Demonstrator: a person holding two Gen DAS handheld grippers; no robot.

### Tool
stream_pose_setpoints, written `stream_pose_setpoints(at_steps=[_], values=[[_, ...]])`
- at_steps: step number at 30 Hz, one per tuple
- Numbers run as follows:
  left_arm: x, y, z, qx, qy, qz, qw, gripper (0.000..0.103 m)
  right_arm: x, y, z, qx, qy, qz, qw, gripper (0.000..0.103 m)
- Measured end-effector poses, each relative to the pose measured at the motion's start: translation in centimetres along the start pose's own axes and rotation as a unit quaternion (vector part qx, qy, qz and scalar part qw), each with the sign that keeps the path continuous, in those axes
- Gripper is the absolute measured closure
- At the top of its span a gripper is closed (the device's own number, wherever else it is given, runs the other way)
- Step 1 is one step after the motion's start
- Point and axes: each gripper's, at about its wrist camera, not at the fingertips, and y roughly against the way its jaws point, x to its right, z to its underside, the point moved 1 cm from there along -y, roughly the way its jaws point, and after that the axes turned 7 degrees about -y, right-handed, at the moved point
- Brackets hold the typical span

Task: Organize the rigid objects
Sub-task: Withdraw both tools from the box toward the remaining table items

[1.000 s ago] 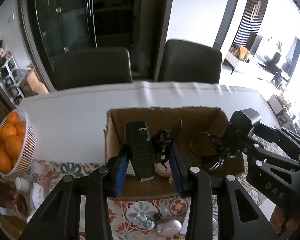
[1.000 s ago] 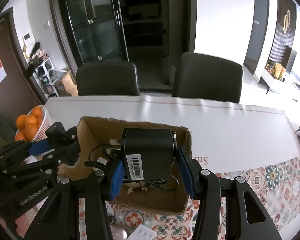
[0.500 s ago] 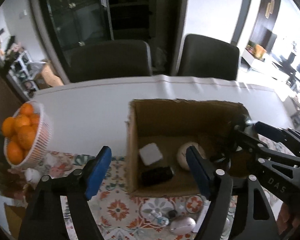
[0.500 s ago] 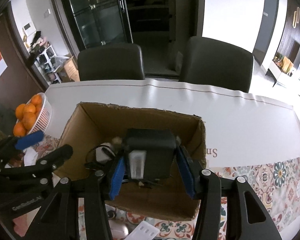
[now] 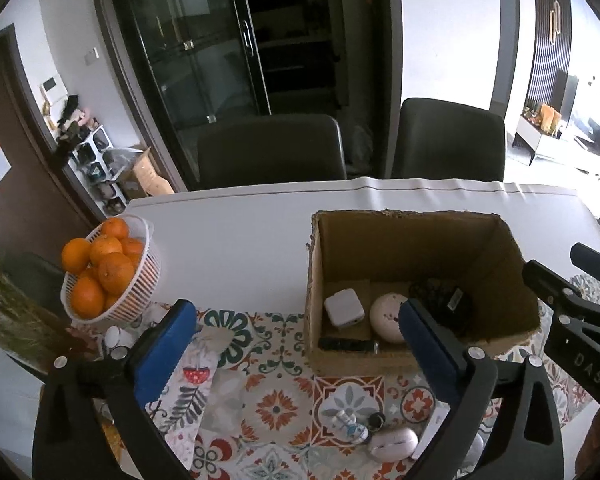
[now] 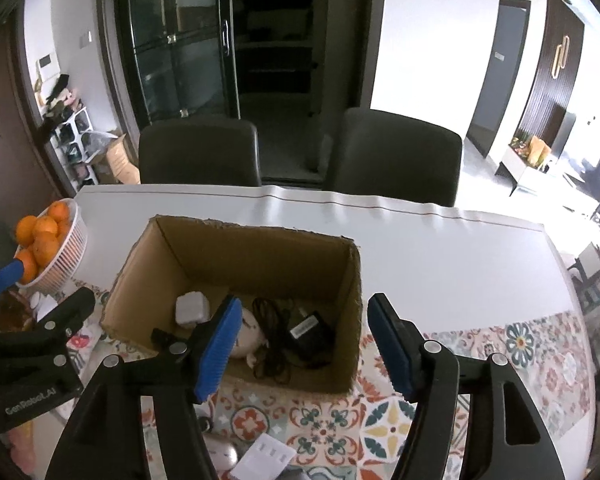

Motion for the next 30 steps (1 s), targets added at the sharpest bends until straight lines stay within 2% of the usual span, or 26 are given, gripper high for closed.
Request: stream_pose_setpoints(at_steps=[3, 11, 23, 30], values=[[0.2, 1.4, 0.8, 0.009, 0.001, 0.01, 0.9999, 0.0, 0.3, 1.3, 0.8, 0.007, -0.006, -0.001, 1.0, 0.033], [1.1, 4.0, 3.1, 0.028, -0.001, -0.007, 0.9996, 0.0, 0.9, 4.5, 3.7, 0.027, 0.002, 0.018, 0.999, 0.029], [2.7, 6.8, 6.2, 0.037, -0.01, -0.021, 0.999, 0.0, 3.1, 5.7, 7.6, 0.01, -0.023, 0.0, 1.0, 0.029], [2.9, 6.8, 8.7, 0.019, 0.006, -0.023, 0.9995, 0.0, 3.2, 5.8, 10.0, 0.002, -0.022, -0.012, 1.0, 0.029]])
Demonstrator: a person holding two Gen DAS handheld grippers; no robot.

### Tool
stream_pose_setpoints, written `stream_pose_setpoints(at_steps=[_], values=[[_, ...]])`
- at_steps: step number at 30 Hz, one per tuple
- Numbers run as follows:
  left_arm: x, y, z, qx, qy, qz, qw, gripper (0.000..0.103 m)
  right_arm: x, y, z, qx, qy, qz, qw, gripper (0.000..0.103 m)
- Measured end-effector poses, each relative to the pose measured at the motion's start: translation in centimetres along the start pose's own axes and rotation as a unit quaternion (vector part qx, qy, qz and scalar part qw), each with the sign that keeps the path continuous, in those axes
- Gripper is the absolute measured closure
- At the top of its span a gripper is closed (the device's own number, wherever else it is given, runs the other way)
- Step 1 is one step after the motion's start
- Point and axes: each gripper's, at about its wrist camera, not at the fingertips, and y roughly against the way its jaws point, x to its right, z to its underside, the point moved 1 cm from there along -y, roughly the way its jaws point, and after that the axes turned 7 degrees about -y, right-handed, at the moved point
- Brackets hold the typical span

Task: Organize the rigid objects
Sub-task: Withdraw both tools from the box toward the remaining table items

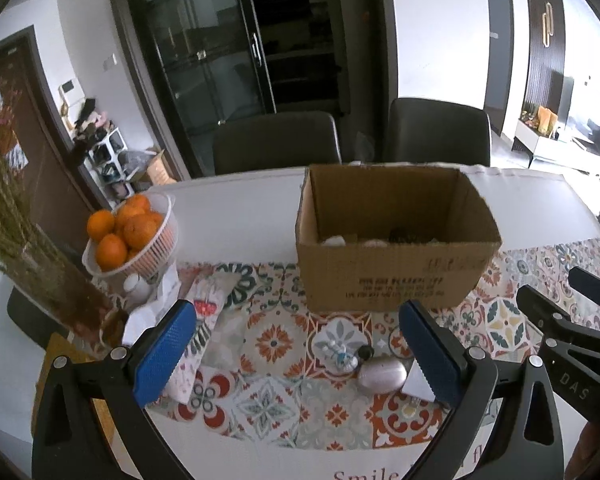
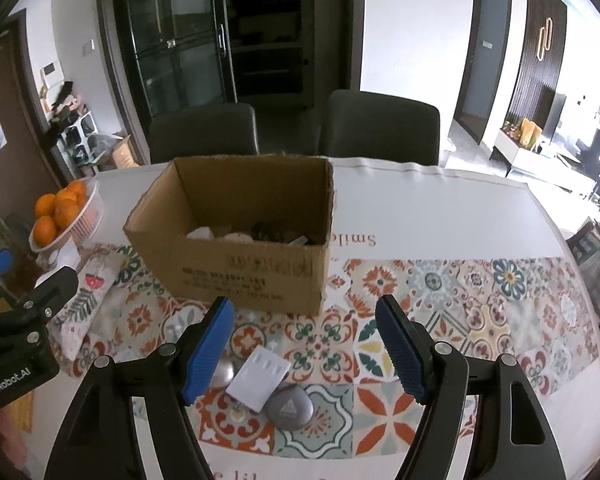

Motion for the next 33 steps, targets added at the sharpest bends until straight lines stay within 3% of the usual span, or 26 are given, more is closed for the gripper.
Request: stream_pose_setpoints(at_steps=[12, 33], values=[[1.8, -2.7, 4.7, -0.065, 0.012, 0.029, 0.9974, 0.0, 0.4, -1.4, 3.7, -0.041, 0.028, 0.005, 0.999, 0.029], [4.4, -7.8, 10.9, -0.147, 0.007, 0.036, 0.9884, 0.0, 0.9, -7.0, 9.3, -0.136, 0.08, 0.005, 0.987, 0.029]])
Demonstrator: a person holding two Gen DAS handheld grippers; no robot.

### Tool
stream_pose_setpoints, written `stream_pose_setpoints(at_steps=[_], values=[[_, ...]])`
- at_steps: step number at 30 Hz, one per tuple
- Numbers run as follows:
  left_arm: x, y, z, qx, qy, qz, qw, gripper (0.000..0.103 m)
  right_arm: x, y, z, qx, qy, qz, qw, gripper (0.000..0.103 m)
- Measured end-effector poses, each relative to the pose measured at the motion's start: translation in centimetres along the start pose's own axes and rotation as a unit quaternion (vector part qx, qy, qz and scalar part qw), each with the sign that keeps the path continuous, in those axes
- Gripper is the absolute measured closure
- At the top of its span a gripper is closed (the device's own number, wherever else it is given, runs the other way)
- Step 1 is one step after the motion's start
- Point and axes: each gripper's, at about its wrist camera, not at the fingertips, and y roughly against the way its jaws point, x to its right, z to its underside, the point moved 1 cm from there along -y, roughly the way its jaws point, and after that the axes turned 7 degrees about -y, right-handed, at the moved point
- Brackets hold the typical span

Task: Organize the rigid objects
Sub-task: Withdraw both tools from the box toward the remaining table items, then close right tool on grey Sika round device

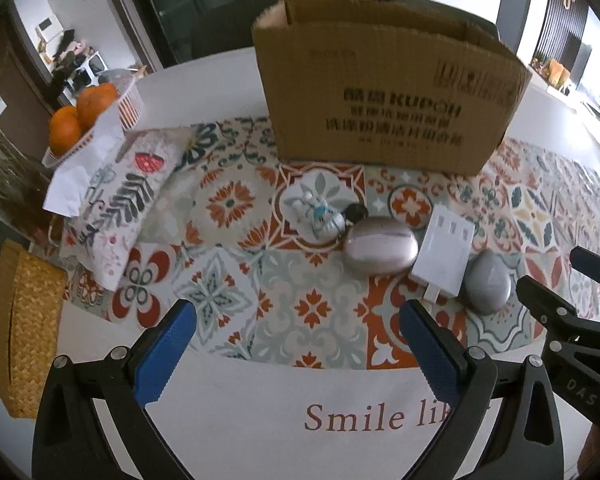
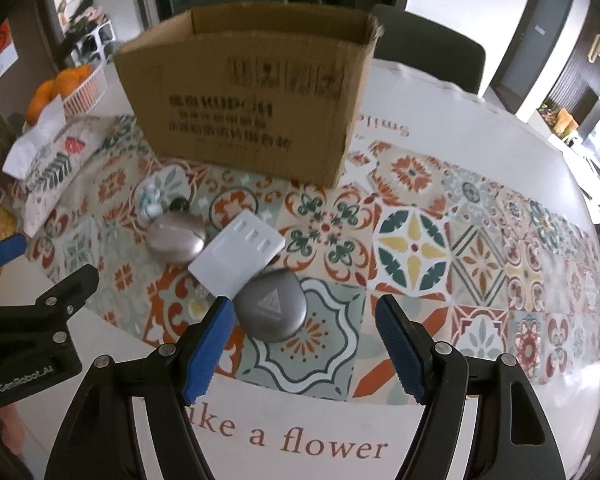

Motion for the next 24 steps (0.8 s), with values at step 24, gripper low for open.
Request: stream_pose_setpoints(at_steps=[24], values=[[0.2, -5.0, 0.8, -0.048, 0.002, 0.011, 0.9988, 0.001, -1.3, -7.5, 0.5, -0.081, 0.013, -0.035, 0.996, 0.033]])
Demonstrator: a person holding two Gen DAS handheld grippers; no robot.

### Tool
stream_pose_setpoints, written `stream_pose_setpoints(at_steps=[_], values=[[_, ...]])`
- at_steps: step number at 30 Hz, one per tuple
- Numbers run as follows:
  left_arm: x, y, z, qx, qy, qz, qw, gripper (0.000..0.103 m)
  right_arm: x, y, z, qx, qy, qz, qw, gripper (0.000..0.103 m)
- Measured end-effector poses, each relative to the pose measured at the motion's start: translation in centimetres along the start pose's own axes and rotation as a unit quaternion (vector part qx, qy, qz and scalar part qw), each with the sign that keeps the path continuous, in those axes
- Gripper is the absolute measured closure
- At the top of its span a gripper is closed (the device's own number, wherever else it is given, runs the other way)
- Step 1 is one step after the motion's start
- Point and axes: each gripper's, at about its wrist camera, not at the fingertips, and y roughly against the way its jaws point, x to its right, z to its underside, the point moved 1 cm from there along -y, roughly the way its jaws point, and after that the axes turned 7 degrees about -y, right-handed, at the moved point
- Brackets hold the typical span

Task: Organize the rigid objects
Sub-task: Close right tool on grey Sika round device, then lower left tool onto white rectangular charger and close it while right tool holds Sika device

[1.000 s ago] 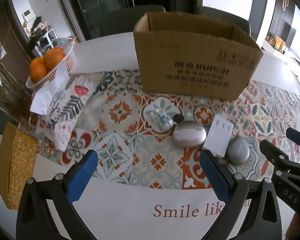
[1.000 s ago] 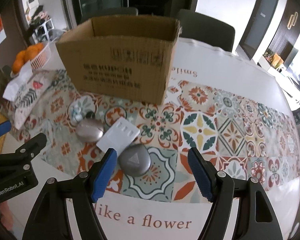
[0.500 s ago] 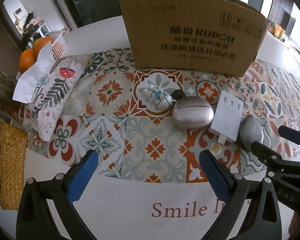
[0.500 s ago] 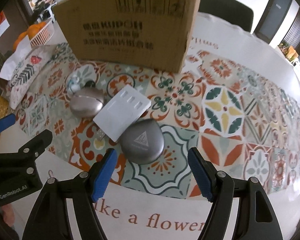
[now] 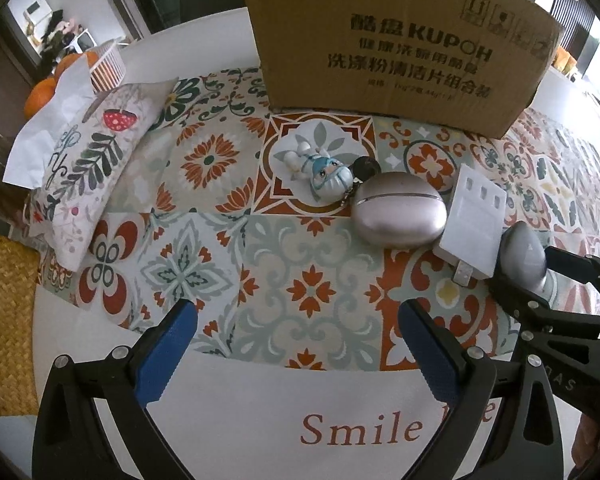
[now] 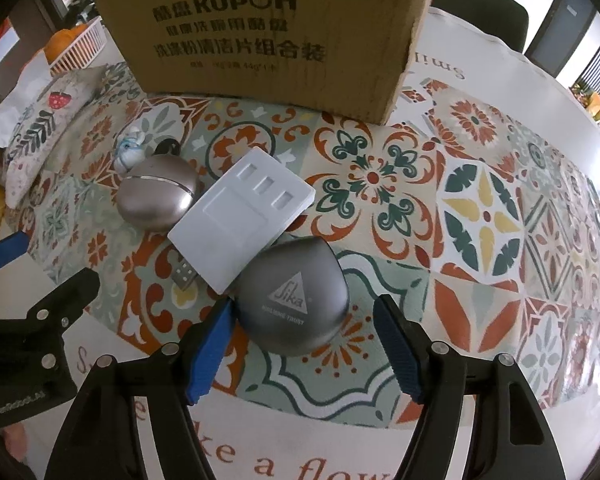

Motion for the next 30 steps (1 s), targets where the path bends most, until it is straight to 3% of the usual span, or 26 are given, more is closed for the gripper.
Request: stream_pose_setpoints(at_steps=[3, 5, 18, 24, 30], values=[[0.0, -0.1, 0.0, 0.0, -0.005, 0.0, 1.0, 0.002, -0.4, -0.6, -0.3, 0.001, 0.0, -0.001, 1.0, 0.037], [0.0, -0.3, -0.1, 0.001, -0.009, -0.001, 1.0, 0.003, -0.5, -0.7, -0.3, 0.001, -0.005, -0.006, 1.0, 0.046], [1.7, 1.7, -1.0, 0.029, -0.065, 0.027, 0.9971, 0.006, 1.9, 1.7, 1.1, 0.03, -0.056, -0.005, 0.998, 0.046], [3.9, 2.5, -2.7, 0.044, -0.117, 0.041, 0.9913, 0.009, 4.1, 3.7, 1.7, 0.05, -0.099, 0.001, 0.994, 0.046], [7.1, 2.7, -4.8, 0.049, -0.186, 0.073, 0.9787, 0.013, 6.3, 5.1, 1.9, 0.058, -0.141, 0.012, 0.988, 0.046]])
